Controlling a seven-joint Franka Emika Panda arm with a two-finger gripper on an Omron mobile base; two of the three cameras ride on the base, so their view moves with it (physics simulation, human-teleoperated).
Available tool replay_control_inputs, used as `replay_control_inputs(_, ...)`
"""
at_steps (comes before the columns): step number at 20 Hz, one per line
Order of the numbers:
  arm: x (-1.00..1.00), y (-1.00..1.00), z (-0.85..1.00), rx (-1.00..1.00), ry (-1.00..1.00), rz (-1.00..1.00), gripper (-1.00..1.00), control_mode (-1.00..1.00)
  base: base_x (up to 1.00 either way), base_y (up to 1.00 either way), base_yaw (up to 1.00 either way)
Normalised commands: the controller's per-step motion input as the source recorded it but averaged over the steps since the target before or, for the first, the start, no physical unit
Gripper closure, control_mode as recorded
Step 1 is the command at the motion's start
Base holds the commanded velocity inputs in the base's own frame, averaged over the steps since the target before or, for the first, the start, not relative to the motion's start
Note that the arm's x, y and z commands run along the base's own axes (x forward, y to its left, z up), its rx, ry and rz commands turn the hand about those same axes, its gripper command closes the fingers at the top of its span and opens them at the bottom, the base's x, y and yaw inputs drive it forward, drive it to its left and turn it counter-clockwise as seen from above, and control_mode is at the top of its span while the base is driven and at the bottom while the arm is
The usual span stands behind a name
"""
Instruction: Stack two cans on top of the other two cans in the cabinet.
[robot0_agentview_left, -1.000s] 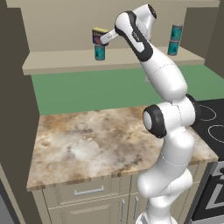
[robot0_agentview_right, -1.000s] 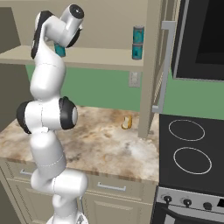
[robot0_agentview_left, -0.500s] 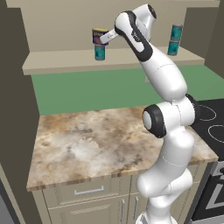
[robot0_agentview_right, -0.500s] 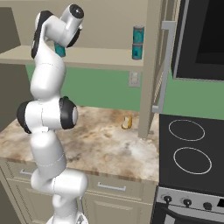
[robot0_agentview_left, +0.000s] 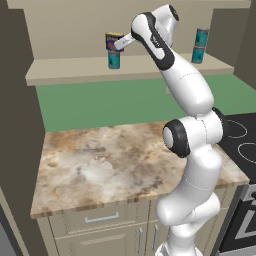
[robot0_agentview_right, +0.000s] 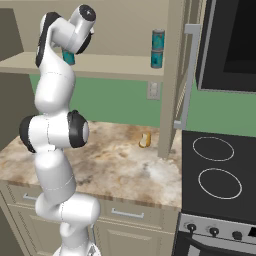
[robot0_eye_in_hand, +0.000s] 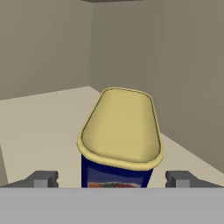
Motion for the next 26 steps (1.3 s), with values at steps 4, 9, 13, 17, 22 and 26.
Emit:
replay_control_inputs(4,-0.16,0.00,0.00,0.00,0.00,0.00,-1.00,-1.00,0.00,0.00,0.00)
replay_control_inputs(9,-0.26,-0.03,0.00,0.00,0.00,0.00,-1.00,-1.00,0.00,0.00,0.00)
replay_control_inputs(13,-0.29,-0.03,-0.01,0.00,0.00,0.00,-1.00,-1.00,0.00,0.00,0.00)
replay_control_inputs(17,-0.30,-0.11,-0.15,0.00,0.02,0.00,-1.00,-1.00,0.00,0.00,0.00)
replay_control_inputs(22,-0.43,-0.14,-0.15,0.00,0.00,-0.02,-1.00,-1.00,0.00,0.00,0.00)
replay_control_inputs(26,-0.62,-0.15,-0.05,0.00,0.00,-0.08,-1.00,-1.00,0.00,0.00,0.00)
